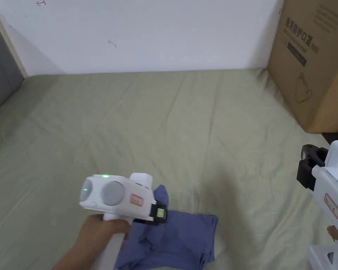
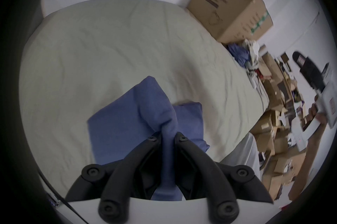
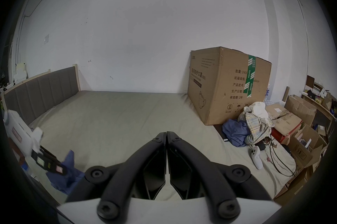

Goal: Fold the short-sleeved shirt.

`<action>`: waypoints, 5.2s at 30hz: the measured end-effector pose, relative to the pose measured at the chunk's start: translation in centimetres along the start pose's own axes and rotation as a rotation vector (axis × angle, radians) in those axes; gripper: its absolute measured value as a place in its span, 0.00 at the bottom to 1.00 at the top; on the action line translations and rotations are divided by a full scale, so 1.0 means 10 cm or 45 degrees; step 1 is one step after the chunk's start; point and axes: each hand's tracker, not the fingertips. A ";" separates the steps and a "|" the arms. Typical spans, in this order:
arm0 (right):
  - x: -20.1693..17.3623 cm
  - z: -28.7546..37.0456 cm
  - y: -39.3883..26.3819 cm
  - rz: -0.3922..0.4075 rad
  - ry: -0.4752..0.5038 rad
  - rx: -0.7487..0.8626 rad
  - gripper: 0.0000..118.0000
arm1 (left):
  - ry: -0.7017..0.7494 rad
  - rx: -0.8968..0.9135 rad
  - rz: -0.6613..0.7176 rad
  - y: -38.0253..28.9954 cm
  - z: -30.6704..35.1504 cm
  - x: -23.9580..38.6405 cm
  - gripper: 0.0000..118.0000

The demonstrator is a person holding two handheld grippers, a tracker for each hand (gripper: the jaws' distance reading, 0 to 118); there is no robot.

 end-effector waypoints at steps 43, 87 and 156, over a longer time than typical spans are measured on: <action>-0.02 0.04 0.01 0.017 0.002 -0.019 0.00 | 0.298 0.632 -0.100 -0.75 -0.22 -0.09 0.00; 0.06 0.17 0.06 0.006 0.000 0.008 0.00 | 0.155 0.726 -0.192 -0.57 -0.26 0.64 0.00; -2.00 -0.92 -2.17 0.093 0.305 -0.465 0.00 | 0.110 0.612 0.368 -0.68 0.60 -1.29 0.57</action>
